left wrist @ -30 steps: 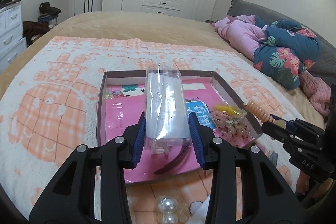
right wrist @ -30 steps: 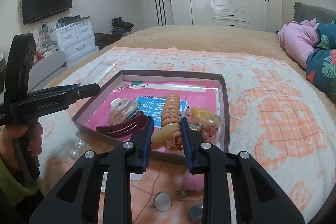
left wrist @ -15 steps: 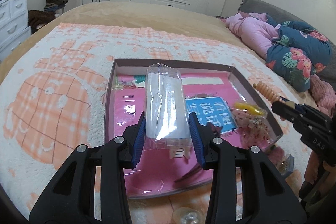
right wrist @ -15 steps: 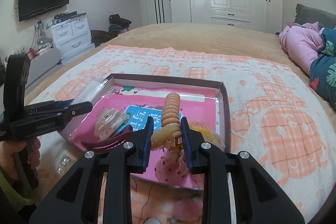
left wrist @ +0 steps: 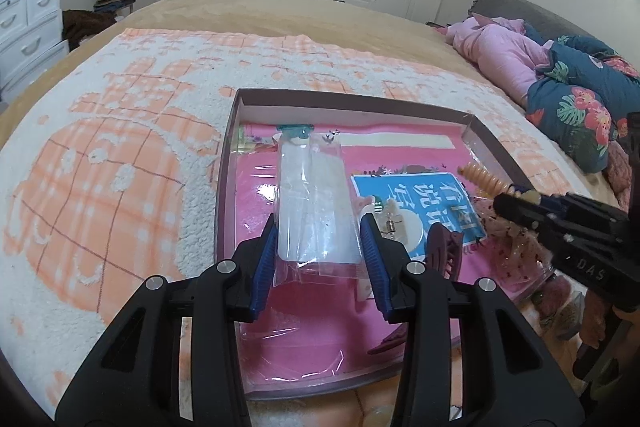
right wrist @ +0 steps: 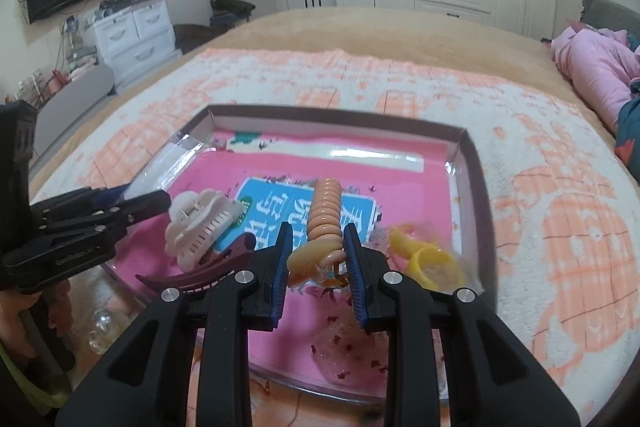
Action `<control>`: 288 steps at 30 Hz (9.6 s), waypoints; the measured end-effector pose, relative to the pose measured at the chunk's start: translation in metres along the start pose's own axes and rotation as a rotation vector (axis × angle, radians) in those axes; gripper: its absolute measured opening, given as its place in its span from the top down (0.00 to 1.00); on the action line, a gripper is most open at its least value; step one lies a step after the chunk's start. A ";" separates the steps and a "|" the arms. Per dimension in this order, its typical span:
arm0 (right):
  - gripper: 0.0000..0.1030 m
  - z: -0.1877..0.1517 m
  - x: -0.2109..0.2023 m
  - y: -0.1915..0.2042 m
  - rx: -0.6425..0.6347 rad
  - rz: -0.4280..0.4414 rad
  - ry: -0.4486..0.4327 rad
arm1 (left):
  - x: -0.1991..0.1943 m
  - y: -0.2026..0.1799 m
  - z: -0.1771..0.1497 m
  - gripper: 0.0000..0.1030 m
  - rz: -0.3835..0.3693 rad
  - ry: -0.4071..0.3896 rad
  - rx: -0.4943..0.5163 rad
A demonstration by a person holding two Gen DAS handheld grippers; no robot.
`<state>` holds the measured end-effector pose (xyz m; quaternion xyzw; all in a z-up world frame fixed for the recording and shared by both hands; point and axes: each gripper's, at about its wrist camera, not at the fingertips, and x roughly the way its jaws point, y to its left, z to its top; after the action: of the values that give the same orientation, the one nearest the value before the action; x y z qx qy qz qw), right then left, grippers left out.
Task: Organize jewelry
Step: 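Carry the clear bag and coiled tie over the tray and open both tools, then withdraw both open tools from the tray toward the earring card and blue box, then grasp the earring card with the left tool while the right tool grasps the small blue box, then carry the earring card and blue box over the tray and open both tools, then grasp the pearl earrings with the left tool while the right tool grasps the pink pompom clip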
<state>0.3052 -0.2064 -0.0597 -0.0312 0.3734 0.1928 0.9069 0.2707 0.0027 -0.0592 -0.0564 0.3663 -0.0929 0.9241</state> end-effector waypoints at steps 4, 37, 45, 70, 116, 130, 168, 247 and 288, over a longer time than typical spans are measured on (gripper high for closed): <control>0.76 -0.006 0.010 0.000 0.002 -0.015 0.032 | 0.002 0.001 0.001 0.68 0.006 0.003 -0.002; 0.34 -0.021 -0.057 -0.002 -0.002 -0.043 -0.141 | -0.040 -0.006 -0.003 0.60 0.002 -0.065 -0.012; 0.25 -0.024 -0.075 0.000 -0.001 -0.061 -0.184 | -0.059 -0.009 -0.004 0.49 0.006 -0.101 -0.017; 0.17 -0.051 -0.134 -0.010 0.031 -0.092 -0.284 | -0.111 -0.033 -0.023 0.23 -0.005 -0.175 -0.008; 0.17 -0.117 -0.154 -0.020 0.066 -0.165 -0.164 | -0.111 -0.076 -0.076 0.19 -0.097 -0.063 0.160; 0.17 -0.128 -0.135 -0.025 0.068 -0.181 -0.089 | -0.089 -0.082 -0.101 0.19 -0.101 0.042 0.237; 0.56 -0.128 -0.106 -0.034 0.090 -0.070 -0.007 | -0.058 -0.107 -0.116 0.56 -0.211 0.122 0.326; 0.56 -0.020 -0.036 -0.007 -0.019 -0.059 -0.064 | -0.017 -0.006 0.008 0.57 -0.005 -0.069 0.063; 0.22 -0.077 -0.099 -0.018 0.069 -0.117 -0.135 | -0.077 -0.020 -0.026 0.16 0.019 -0.142 0.062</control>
<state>0.1964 -0.2713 -0.0481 -0.0086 0.3155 0.1282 0.9402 0.1956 -0.0019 -0.0234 -0.0308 0.2972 -0.0909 0.9500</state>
